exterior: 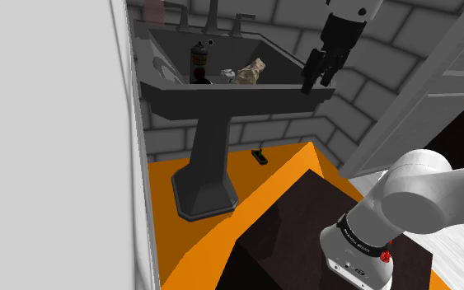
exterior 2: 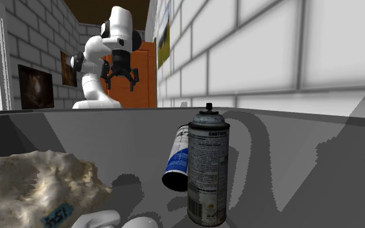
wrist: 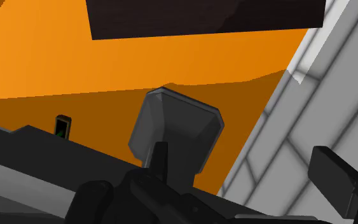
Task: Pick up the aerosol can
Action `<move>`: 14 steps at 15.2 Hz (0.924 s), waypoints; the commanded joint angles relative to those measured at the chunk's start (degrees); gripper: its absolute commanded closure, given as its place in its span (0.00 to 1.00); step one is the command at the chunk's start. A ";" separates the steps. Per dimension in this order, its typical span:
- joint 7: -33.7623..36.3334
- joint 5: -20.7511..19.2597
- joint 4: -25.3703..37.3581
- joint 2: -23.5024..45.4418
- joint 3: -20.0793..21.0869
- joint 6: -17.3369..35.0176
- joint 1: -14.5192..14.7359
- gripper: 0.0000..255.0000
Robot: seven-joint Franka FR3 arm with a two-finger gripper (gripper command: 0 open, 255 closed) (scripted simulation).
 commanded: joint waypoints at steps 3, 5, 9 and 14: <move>2.34 1.58 2.95 5.53 0.39 1.24 -0.55 0.00; 4.56 3.07 6.15 11.00 0.68 2.23 -1.05 0.00; 8.71 5.86 13.27 21.75 0.88 3.45 -1.87 0.00; 13.40 9.25 23.47 34.89 0.58 3.63 -2.66 0.00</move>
